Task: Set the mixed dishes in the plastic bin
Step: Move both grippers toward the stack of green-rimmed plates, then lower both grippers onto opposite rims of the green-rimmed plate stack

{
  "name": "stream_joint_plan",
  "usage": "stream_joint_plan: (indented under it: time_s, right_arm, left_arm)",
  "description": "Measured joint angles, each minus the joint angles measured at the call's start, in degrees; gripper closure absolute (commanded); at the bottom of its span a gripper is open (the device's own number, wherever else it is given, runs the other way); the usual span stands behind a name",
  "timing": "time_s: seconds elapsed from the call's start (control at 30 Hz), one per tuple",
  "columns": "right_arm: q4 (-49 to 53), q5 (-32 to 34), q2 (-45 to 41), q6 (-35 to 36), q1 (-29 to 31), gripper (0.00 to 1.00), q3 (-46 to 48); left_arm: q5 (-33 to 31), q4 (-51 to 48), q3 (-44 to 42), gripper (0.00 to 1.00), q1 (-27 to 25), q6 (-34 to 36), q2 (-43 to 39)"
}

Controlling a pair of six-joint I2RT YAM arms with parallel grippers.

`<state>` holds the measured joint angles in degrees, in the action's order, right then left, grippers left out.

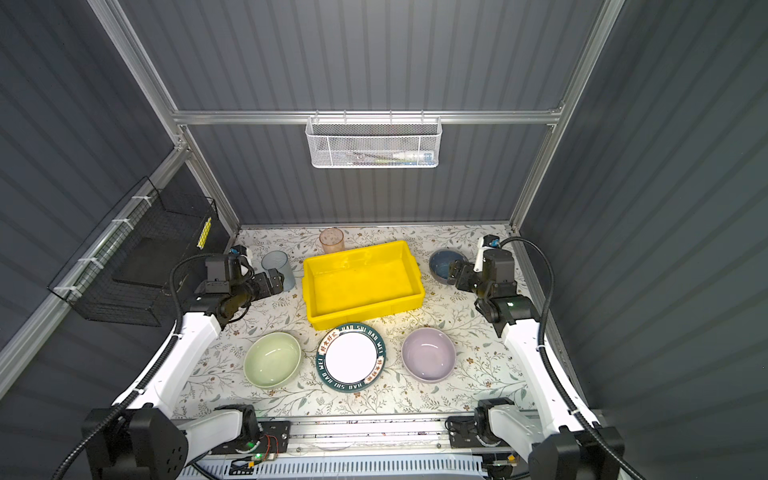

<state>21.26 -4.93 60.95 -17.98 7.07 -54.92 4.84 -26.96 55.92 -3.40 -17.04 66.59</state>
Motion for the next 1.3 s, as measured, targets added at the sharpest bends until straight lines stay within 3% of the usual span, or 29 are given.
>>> stream_joint_plan:
  time_s: [0.13, 0.33, 0.67, 0.9, 1.13, 1.3]
  right_arm:
    - [4.9, -6.3, 0.1, -0.1, 3.7, 0.11, -1.9]
    - [10.2, -12.4, 1.9, -0.4, 10.1, 0.18, -4.0]
    - [15.3, -20.6, 6.5, 0.0, 15.7, 0.26, -4.3]
    - [14.6, -21.7, 7.7, -2.4, 20.4, 0.28, -1.5]
    - [10.7, -20.9, 10.9, -6.3, 24.0, 0.34, 1.3]
    - [8.4, -19.8, 13.4, -7.8, 25.4, 0.38, 1.6]
  left_arm:
    - [6.9, -6.3, 1.0, 0.01, -2.7, -3.0, -3.6]
    - [11.5, -13.8, 1.5, 0.1, -10.4, -6.2, -6.8]
    - [16.3, -17.4, -4.1, 0.23, -11.9, -9.7, -10.7]
    - [16.6, -18.1, -7.8, 0.31, -16.4, -11.3, -10.9]
    - [12.5, -17.4, -9.9, 0.35, -25.2, -13.3, -8.3]
    - [10.1, -15.6, -12.0, 0.41, -27.9, -14.2, -5.4]
